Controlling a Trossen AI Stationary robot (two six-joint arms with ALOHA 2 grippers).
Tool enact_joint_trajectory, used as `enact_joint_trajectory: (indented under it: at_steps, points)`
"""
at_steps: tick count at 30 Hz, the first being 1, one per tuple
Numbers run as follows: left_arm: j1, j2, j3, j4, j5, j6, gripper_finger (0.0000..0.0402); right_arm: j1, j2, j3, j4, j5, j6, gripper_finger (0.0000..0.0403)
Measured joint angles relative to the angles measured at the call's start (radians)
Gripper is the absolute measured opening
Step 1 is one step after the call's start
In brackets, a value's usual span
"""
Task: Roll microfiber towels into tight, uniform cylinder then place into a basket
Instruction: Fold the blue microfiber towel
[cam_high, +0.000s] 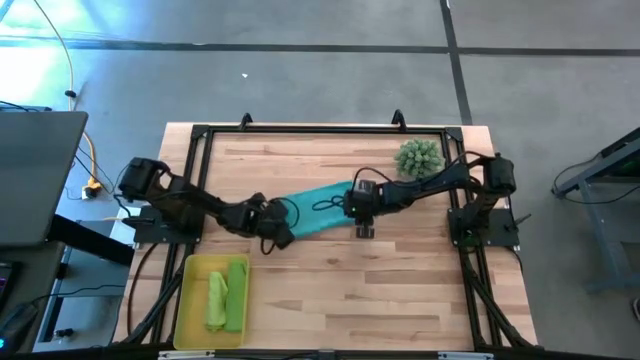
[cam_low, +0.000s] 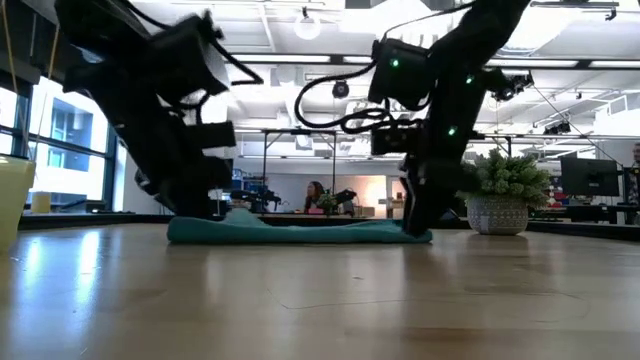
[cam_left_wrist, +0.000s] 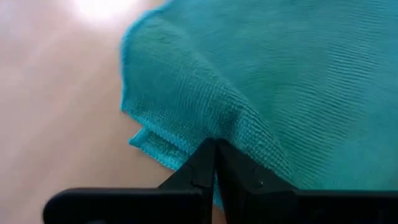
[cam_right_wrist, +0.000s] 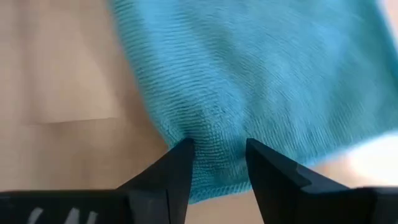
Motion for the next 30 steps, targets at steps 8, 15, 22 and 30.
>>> enact_joint_trajectory:
  at_steps: [8,15,22,30]
  points:
    - [-0.134,-0.037,-0.005,0.113,0.157,-0.086,0.0007,-0.082,0.008,-0.006,0.1,0.226,-0.229,0.0142]
    - [-0.171,-0.071,0.006,0.194,0.133,-0.019,0.0007,-0.111,0.005,0.088,0.014,0.367,-0.174,0.0142]
    - [-0.123,-0.102,0.015,0.174,-0.008,0.192,0.0007,-0.049,0.002,0.164,-0.067,0.137,0.219,0.0142]
    - [-0.043,-0.096,0.014,0.076,0.022,0.244,0.0007,0.068,0.005,0.061,0.213,0.06,0.499,0.0142]
